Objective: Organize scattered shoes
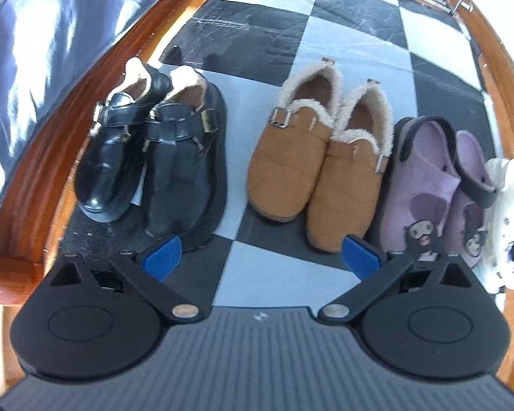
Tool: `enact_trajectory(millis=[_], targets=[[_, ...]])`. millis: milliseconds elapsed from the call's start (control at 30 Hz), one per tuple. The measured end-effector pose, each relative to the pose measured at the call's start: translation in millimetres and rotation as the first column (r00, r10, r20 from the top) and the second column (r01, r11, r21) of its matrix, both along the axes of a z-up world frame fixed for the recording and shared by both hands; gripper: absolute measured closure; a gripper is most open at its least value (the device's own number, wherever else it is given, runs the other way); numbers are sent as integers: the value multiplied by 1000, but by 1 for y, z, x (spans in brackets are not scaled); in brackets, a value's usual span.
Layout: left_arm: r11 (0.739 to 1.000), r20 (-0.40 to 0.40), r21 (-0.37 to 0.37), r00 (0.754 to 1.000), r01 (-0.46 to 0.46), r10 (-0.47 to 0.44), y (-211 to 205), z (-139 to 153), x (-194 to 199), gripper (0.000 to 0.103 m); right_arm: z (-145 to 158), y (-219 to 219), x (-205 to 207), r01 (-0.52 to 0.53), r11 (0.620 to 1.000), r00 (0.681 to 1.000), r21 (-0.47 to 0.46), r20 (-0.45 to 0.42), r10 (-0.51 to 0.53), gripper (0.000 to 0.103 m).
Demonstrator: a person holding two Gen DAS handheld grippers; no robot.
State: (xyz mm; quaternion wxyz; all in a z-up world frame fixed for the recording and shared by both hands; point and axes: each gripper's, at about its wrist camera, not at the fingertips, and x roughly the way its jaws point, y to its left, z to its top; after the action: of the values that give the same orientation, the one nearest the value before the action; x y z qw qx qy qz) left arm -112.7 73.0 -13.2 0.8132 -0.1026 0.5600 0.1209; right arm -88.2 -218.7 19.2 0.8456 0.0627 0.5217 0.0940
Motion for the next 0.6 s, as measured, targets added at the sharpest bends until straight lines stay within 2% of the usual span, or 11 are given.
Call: enact_trajectory(millis=[67,133,267,600], targets=[[1000,7,14,1000,27,-27,-9,0,1,1,-1,-1,0,3,1000,1000,-8,-2,-3,3],[997,-18,30,998,66,-65,-23,-5,3,1,-3,-2,0,4,1000,1000,-21,-1,-4,3],[987,-45,91,991,129,-125,-47,-7,6,1,-4,-1,-1,-6,995,999,-101,32,10,3],[976,29,41,977,212,-213,-73,14,9,1,-9,-8,4,5,991,999,-130,37,0,3]])
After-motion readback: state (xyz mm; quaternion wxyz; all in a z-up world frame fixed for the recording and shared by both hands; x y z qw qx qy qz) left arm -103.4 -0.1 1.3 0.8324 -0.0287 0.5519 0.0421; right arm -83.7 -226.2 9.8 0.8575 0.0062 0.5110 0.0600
